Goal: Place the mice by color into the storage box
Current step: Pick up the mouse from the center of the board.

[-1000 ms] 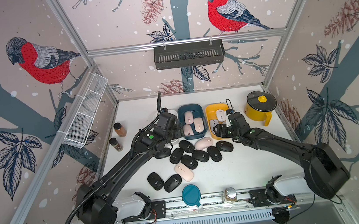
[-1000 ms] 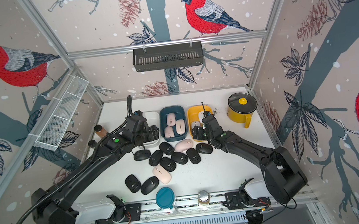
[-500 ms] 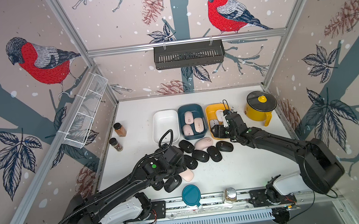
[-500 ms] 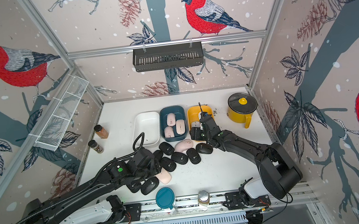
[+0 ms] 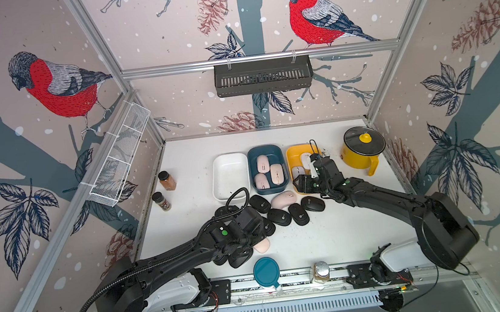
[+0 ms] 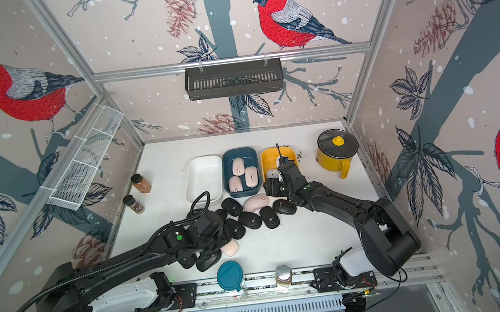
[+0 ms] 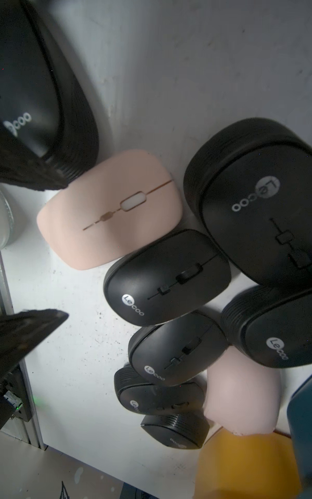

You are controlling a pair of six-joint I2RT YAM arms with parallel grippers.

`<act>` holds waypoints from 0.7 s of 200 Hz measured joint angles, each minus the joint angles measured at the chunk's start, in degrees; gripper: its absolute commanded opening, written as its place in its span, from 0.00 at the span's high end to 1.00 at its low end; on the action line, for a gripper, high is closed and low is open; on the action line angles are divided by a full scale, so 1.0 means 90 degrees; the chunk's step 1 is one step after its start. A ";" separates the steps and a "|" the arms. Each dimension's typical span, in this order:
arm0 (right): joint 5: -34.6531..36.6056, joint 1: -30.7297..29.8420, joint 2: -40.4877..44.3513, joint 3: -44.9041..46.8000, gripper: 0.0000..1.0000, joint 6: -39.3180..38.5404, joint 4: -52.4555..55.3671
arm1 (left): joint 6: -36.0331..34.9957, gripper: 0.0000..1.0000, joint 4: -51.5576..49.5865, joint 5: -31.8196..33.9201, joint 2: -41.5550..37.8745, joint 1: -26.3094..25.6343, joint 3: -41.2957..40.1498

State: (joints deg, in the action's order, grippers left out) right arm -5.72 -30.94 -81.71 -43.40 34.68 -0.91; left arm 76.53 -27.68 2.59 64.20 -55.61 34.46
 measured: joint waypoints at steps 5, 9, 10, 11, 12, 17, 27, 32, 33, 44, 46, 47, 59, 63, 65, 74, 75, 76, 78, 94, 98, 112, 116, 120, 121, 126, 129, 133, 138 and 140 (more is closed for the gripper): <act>-0.0002 -0.0002 0.0000 0.0005 0.24 0.0000 -0.0002 | 0.0022 0.29 -0.0002 0.0000 0.0015 0.0000 -0.0005; -0.0002 -0.0002 0.0000 0.0012 0.24 0.0000 -0.0007 | 0.0053 0.29 -0.0002 0.0000 0.0024 0.0000 -0.0010; -0.0002 -0.0002 0.0000 0.0015 0.24 0.0000 -0.0010 | 0.0066 0.29 -0.0002 0.0000 0.0029 0.0000 -0.0012; -0.0002 -0.0002 0.0000 0.0017 0.24 0.0000 -0.0015 | 0.0070 0.29 -0.0002 0.0000 0.0029 0.0000 -0.0015; -0.0002 -0.0002 0.0000 0.0019 0.24 0.0000 -0.0017 | 0.0080 0.29 0.0000 0.0000 0.0034 0.0000 -0.0017; -0.0002 -0.0002 0.0000 0.0029 0.24 0.0000 -0.0032 | 0.0124 0.28 0.0002 0.0000 0.0036 0.0000 -0.0036; -0.0002 0.0000 0.0000 0.0049 0.24 0.0000 -0.0049 | 0.0177 0.28 -0.0005 0.0002 0.0041 0.0000 -0.0087; -0.0005 0.0000 0.0000 0.0058 0.24 0.0000 -0.0063 | 0.0206 0.28 -0.0002 0.0002 0.0049 0.0000 -0.0114; -0.0005 0.0000 0.0000 0.0061 0.24 0.0000 -0.0068 | 0.0211 0.28 0.0000 0.0002 0.0051 0.0000 -0.0117; -0.0024 0.0002 0.0000 0.0075 0.24 0.0000 -0.0087 | 0.0270 0.28 0.0000 0.0010 0.0087 0.0000 -0.0146; -0.0024 0.0002 0.0000 0.0075 0.24 0.0000 -0.0085 | 0.0277 0.28 0.0000 0.0012 0.0097 0.0000 -0.0148; -0.0024 0.0002 0.0000 0.0075 0.24 0.0000 -0.0085 | 0.0277 0.28 0.0000 0.0015 0.0102 0.0000 -0.0148; -0.0024 0.0005 0.0000 0.0080 0.24 0.0000 -0.0100 | 0.0306 0.28 0.0012 0.0024 0.0168 0.0000 -0.0160; -0.0024 0.0012 0.0000 0.0085 0.24 0.0000 -0.0109 | 0.0318 0.28 0.0017 0.0024 0.0194 0.0000 -0.0163; -0.0024 0.0019 0.0000 0.0087 0.24 0.0000 -0.0114 | 0.0325 0.28 0.0024 0.0024 0.0206 0.0000 -0.0165; -0.0027 0.0027 0.0000 0.0112 0.24 0.0000 -0.0124 | 0.0338 0.28 0.0046 0.0024 0.0262 0.0000 -0.0175; -0.0027 0.0027 0.0000 0.0112 0.24 0.0000 -0.0124 | 0.0340 0.28 0.0049 0.0024 0.0267 0.0000 -0.0175; -0.0027 0.0027 0.0000 0.0114 0.24 0.0000 -0.0124 | 0.0340 0.28 0.0049 0.0024 0.0272 0.0000 -0.0175; -0.0027 0.0027 0.0000 0.0119 0.24 0.0000 -0.0124 | 0.0342 0.28 0.0049 0.0024 0.0284 0.0000 -0.0175; -0.0029 0.0029 0.0000 0.0146 0.24 0.0000 -0.0126 | 0.0345 0.28 0.0080 0.0029 0.0381 0.0000 -0.0175; -0.0029 0.0034 0.0000 0.0151 0.24 0.0000 -0.0126 | 0.0345 0.28 0.0092 0.0029 0.0406 0.0000 -0.0170; -0.0029 0.0044 0.0002 0.0158 0.24 0.0000 -0.0126 | 0.0342 0.29 0.0131 0.0032 0.0505 0.0000 -0.0138; -0.0029 0.0046 0.0007 0.0160 0.24 0.0000 -0.0126 | 0.0340 0.29 0.0138 0.0032 0.0539 0.0000 -0.0119; -0.0032 0.0051 0.0012 0.0168 0.24 0.0000 -0.0131 | 0.0338 0.29 0.0138 0.0034 0.0573 0.0000 -0.0095; -0.0034 0.0051 0.0015 0.0170 0.24 0.0000 -0.0131 | 0.0338 0.29 0.0138 0.0034 0.0578 0.0000 -0.0092; -0.0041 0.0056 0.0024 0.0175 0.24 0.0000 -0.0131 | 0.0330 0.30 0.0141 0.0041 0.0619 0.0000 -0.0058; -0.0044 0.0056 0.0027 0.0177 0.24 0.0000 -0.0136 | 0.0325 0.30 0.0141 0.0049 0.0644 0.0000 -0.0032; -0.0044 0.0058 0.0032 0.0180 0.24 0.0002 -0.0143 | 0.0321 0.30 0.0134 0.0051 0.0670 0.0000 0.0005; -0.0044 0.0066 0.0034 0.0180 0.24 0.0002 -0.0146 | 0.0318 0.30 0.0112 0.0053 0.0702 0.0000 0.0058; -0.0046 0.0068 0.0034 0.0180 0.24 0.0002 -0.0146 | 0.0313 0.30 0.0102 0.0056 0.0714 0.0000 0.0085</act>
State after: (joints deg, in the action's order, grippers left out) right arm -6.13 -30.33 -81.41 -41.78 34.70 -2.22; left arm 79.35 -26.76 3.09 70.63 -55.61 35.22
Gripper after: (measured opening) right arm 0.759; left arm 0.701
